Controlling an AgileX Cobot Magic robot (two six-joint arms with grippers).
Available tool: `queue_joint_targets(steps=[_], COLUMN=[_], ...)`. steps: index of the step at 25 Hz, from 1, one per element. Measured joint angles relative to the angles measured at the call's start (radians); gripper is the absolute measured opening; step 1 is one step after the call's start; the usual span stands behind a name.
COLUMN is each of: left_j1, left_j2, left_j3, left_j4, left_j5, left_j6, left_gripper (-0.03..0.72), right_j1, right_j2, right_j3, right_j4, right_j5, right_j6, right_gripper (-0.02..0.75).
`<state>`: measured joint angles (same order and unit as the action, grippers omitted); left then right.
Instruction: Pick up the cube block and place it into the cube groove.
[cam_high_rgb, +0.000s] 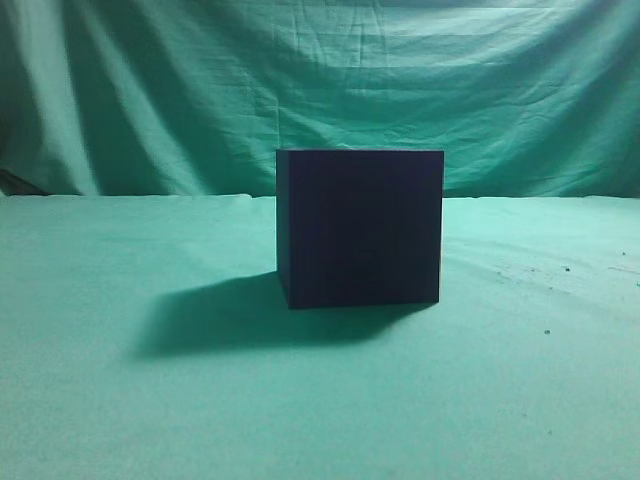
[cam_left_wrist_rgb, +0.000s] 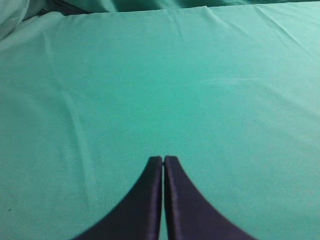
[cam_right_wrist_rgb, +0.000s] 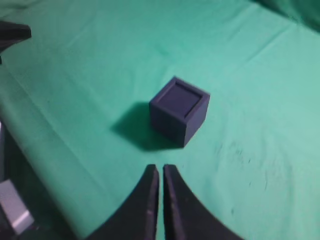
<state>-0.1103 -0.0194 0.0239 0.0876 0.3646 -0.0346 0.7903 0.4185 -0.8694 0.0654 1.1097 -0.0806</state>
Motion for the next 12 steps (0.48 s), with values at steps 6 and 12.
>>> queue_joint_targets(steps=[6,12], left_j1=[0.000,0.000], left_j2=[0.000,0.000], left_j3=[0.000,0.000], left_j4=[0.000,0.000], left_j5=[0.000,0.000], left_j6=[0.000,0.000], left_gripper=[0.000,0.000], right_j1=[-0.122,-0.335], right_j2=[-0.137,-0.286], right_j3=[0.213,0.518], right_j4=[0.005,0.008], right_j5=[-0.319,-0.660], right_j6=[-0.035,-0.036], right_gripper=[0.000,0.048])
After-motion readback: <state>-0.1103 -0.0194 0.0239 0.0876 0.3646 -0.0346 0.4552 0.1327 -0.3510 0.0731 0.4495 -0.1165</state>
